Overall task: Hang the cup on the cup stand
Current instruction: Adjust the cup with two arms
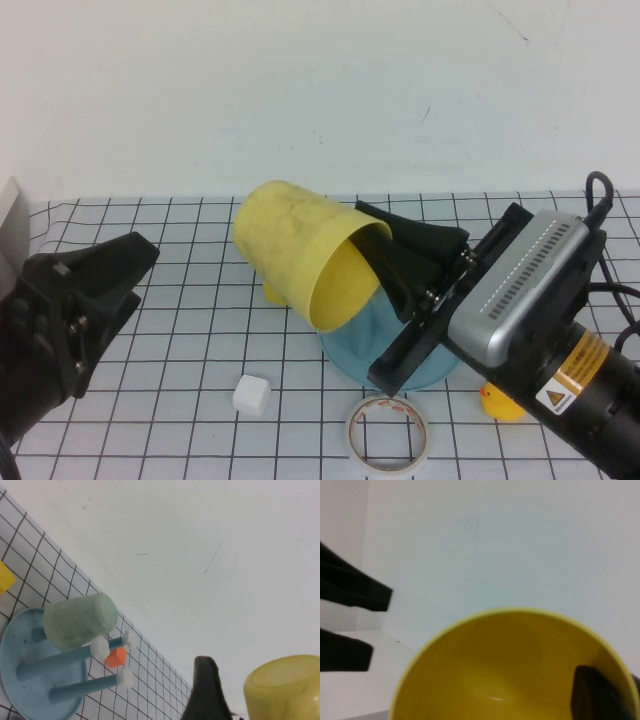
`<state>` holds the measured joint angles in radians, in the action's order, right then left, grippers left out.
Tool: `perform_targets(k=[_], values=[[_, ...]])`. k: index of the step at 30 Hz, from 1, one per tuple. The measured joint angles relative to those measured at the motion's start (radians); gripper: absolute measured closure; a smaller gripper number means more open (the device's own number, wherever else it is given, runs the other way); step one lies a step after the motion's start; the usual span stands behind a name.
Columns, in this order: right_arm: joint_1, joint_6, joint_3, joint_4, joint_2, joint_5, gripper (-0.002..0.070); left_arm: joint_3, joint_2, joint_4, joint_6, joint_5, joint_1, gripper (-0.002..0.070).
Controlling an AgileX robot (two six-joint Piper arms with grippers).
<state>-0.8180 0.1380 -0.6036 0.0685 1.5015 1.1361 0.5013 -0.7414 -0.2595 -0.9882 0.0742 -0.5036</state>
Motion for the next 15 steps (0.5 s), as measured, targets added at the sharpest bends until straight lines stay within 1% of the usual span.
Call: perform_targets(k=[8,15], values=[[0.000,0.004,-0.002,0.134,0.006,0.000,0.0657,0.000,-0.025,0.000,-0.028,-0.015,0.000,0.0224],[0.000,0.059,-0.008,0.316,0.053,-0.009,0.0657,0.000,-0.070,-0.002,-0.075,-0.019,0.000,0.0171]])
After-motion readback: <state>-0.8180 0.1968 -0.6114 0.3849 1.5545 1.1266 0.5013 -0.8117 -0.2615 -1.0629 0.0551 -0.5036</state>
